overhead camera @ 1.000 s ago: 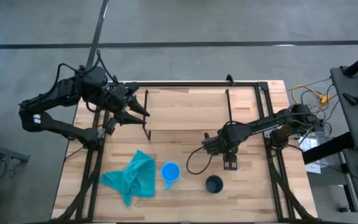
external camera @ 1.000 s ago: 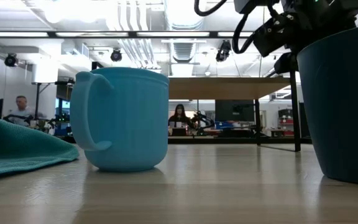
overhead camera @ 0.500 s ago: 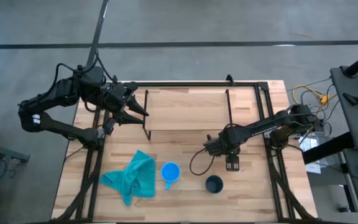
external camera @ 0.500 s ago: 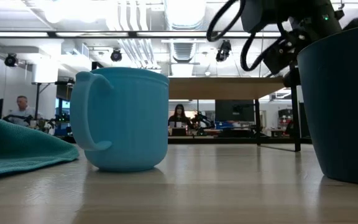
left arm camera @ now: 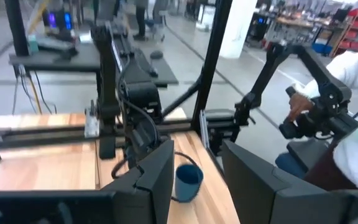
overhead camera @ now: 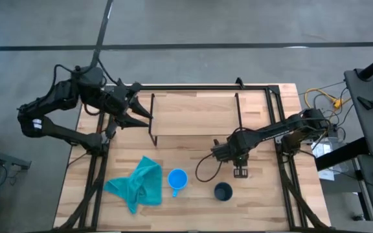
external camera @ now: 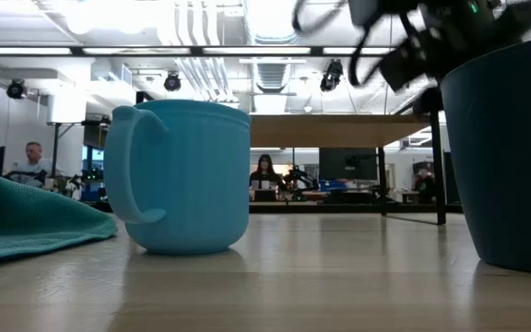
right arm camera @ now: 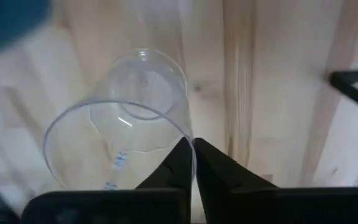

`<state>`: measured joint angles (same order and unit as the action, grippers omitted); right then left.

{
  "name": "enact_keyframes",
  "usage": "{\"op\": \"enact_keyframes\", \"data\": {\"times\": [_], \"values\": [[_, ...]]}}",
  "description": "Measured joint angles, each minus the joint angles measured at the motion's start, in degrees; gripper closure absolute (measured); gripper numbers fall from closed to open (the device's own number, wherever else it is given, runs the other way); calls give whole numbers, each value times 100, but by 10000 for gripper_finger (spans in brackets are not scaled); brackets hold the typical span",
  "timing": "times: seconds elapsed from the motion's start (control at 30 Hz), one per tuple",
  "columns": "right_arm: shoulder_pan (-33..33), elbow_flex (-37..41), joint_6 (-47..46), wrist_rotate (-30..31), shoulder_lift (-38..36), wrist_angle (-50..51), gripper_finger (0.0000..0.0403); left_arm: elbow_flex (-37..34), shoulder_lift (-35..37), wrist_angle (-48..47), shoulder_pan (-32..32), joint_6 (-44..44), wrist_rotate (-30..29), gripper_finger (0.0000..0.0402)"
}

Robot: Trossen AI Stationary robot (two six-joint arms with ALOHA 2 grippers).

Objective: Stack small to large cups/mugs on shelf
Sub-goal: Put the transparent mug on the shelf

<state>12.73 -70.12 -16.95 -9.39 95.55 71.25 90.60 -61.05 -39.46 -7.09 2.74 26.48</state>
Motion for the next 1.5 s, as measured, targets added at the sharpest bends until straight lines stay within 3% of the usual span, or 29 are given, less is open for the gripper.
{"op": "enact_keyframes", "data": {"times": [0.23, 0.37, 0.5, 0.77, 1.1, 1.33, 1.5], "values": [[-88, -2017, 2, 88, 0, 1054, 394, 402, 185, 3, 2, -11, -308, 279], [-272, -3575, 49, 990, 0, 1437, 394, 451, 250, 0, 2, -13, -328, 279], [-573, -4883, 188, 2084, 14, 1187, 394, 449, 260, -3, 2, -13, -332, 279], [-1072, -6388, 1327, 2505, 738, 906, 395, 440, 238, -14, -2, -13, -343, 279], [-1582, -6473, 1950, 2287, 1298, 580, 395, 460, 414, -66, -2, -17, -363, 279], [-1675, -6483, 2215, 1952, 1360, -263, 395, 460, 506, -191, -2, -20, -624, 279], [-1725, -6488, 2289, 1857, 1584, -227, 395, 460, 458, -233, -2, -22, -688, 279]]}}
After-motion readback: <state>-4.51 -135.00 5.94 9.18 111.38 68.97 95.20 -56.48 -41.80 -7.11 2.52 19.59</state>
